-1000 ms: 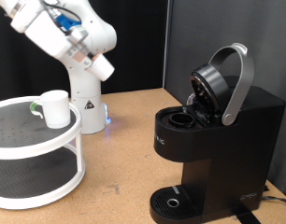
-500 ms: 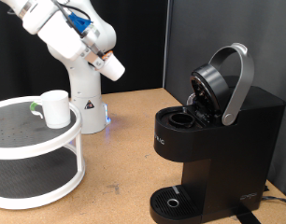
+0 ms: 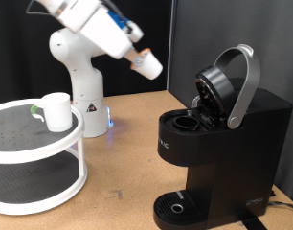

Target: Make a cup of coffee with the keurig machine

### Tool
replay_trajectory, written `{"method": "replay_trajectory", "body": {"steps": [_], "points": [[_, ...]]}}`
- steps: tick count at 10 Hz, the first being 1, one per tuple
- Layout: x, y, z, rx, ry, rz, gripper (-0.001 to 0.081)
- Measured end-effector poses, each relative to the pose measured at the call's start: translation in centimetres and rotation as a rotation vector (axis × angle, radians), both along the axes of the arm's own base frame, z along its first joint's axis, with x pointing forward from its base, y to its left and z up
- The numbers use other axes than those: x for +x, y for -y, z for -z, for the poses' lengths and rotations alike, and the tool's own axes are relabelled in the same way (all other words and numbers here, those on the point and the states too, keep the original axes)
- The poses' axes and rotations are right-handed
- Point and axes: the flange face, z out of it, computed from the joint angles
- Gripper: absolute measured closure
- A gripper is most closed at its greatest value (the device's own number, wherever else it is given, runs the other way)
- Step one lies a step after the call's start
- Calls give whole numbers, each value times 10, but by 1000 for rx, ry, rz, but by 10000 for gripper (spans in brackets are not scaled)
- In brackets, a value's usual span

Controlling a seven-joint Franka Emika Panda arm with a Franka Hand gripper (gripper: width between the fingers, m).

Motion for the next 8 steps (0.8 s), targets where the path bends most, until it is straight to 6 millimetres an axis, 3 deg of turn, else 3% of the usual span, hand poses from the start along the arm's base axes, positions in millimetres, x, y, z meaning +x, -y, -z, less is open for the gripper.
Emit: {"method": "replay_trajectory", "body": {"steps": [3, 8], "points": [[11, -33, -2, -13, 12, -23, 378], [12, -48, 1, -40, 4, -54, 378]]}}
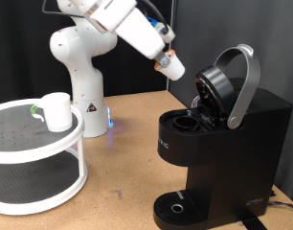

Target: Make a cup of coffee with the keurig machine

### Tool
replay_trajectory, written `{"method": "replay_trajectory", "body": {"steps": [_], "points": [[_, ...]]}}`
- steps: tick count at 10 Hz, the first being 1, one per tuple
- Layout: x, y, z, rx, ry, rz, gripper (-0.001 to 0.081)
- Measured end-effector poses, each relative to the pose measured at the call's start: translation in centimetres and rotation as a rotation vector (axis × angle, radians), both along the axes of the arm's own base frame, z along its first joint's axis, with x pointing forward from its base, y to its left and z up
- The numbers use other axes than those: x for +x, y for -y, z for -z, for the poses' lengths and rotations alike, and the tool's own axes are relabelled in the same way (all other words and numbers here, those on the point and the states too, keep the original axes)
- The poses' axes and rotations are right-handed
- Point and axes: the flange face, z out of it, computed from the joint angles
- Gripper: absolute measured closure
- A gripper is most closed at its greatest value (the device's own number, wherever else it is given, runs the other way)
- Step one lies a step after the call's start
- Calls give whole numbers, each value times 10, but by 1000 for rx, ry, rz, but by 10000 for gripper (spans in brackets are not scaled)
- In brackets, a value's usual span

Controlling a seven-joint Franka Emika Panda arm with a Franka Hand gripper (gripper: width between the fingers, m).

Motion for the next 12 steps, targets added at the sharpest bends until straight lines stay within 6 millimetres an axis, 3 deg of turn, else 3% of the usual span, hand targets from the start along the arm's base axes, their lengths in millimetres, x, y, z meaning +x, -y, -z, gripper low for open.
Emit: {"method": "replay_trajectory", "body": {"steps": [5, 12], "points": [[13, -40, 25, -159, -50, -27, 378], [21, -42, 49, -226, -79, -25, 378]]}}
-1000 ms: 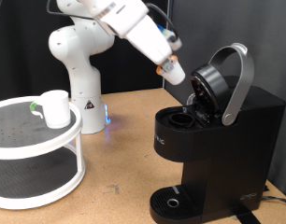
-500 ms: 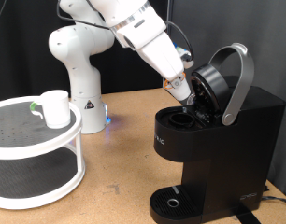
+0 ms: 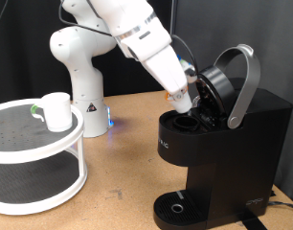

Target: Make a cup of coffee with the keurig machine

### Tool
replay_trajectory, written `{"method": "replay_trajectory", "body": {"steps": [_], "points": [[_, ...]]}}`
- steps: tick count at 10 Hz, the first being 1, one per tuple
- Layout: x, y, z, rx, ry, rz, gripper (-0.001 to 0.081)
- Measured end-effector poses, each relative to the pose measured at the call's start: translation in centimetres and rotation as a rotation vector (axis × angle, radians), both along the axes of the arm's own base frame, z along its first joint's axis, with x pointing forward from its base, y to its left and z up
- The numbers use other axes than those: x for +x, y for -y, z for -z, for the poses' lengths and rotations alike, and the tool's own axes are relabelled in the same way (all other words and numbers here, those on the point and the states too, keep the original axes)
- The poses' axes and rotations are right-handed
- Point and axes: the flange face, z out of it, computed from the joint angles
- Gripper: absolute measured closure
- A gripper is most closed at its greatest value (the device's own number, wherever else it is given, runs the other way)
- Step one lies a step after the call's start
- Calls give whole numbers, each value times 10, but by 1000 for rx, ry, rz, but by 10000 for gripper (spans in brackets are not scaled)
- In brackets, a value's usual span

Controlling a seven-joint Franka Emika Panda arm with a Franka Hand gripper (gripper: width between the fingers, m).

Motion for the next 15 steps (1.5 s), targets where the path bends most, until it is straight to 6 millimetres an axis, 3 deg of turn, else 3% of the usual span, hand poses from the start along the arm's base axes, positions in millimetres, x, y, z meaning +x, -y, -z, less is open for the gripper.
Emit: {"method": "replay_trajectory", "body": {"steps": [6, 15], "points": [[7, -11, 23, -43, -1, 11, 378], [5, -27, 31, -121, -21, -27, 378]]}}
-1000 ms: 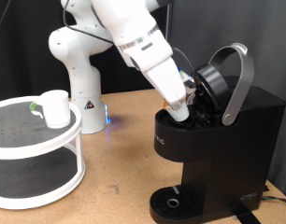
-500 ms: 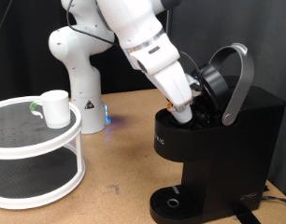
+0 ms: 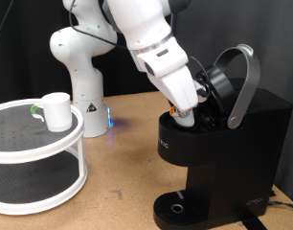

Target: Make a cup of coffee with the keurig machine

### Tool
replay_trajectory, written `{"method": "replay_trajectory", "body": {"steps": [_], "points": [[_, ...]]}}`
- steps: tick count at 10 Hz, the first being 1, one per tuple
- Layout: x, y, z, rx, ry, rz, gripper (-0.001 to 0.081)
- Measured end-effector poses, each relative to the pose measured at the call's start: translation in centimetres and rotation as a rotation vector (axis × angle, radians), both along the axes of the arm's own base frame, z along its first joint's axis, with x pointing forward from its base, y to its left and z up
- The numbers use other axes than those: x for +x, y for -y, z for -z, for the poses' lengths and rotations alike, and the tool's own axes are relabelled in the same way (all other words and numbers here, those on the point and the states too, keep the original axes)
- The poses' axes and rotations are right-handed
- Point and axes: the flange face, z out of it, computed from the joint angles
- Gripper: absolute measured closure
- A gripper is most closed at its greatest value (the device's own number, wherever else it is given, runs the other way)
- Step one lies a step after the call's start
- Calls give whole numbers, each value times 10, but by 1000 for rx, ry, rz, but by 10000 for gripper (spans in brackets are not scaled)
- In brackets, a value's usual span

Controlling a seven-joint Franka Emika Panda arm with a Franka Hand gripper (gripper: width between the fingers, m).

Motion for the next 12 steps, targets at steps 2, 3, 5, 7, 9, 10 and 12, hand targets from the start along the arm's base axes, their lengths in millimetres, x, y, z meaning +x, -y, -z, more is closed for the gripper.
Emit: {"method": "replay_trajectory", "body": {"steps": [2, 3, 5, 7, 9, 10, 12], "points": [[3, -7, 5, -27, 7, 1, 378], [4, -10, 8, -34, 10, 0, 378], [5, -14, 12, -42, 10, -4, 378], [6, -18, 17, -50, 7, -9, 378], [7, -19, 22, -50, 1, -3, 276], [8, -19, 22, -45, 3, 3, 95], [8, -19, 21, -10, 10, 15, 26]]}}
